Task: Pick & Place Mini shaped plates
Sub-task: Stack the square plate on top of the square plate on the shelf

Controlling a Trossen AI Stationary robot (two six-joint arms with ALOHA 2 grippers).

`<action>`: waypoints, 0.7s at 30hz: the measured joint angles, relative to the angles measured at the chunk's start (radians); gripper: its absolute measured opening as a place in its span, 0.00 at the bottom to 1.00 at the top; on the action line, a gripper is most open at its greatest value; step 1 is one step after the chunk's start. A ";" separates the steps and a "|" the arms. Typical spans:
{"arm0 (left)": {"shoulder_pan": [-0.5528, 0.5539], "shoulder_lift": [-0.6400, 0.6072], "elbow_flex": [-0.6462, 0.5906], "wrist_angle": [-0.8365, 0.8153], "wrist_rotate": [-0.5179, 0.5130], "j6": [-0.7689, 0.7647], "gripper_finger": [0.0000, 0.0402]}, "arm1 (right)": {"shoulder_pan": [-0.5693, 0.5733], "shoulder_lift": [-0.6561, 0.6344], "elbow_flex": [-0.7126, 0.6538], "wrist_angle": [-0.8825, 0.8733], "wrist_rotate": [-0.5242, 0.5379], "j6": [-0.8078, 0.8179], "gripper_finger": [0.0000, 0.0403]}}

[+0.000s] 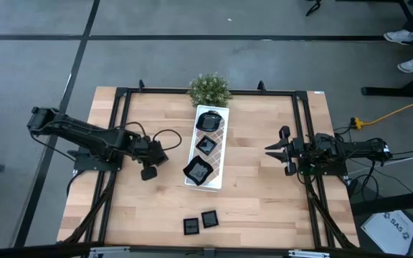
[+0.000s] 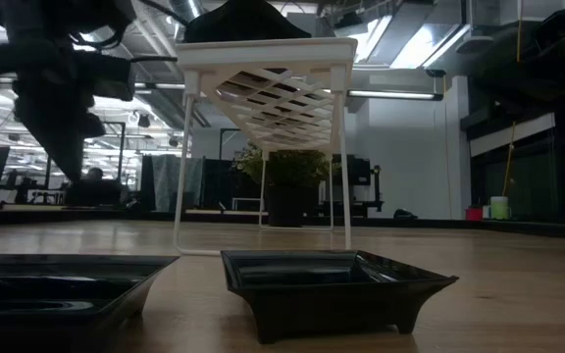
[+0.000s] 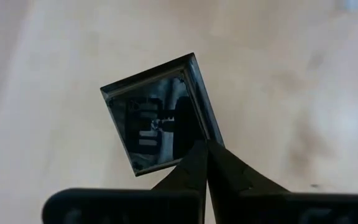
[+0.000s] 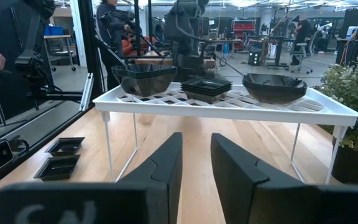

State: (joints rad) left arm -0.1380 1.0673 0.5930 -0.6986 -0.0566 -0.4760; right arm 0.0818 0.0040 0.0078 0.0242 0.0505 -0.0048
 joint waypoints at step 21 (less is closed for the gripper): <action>-0.004 -0.191 0.000 0.256 0.487 0.045 0.00 | 0.000 0.000 0.000 0.000 0.000 0.000 0.21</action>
State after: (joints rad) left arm -0.1421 0.8758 0.5930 -0.4424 0.4309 -0.4309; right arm 0.0816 0.0044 0.0078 0.0242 0.0505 -0.0048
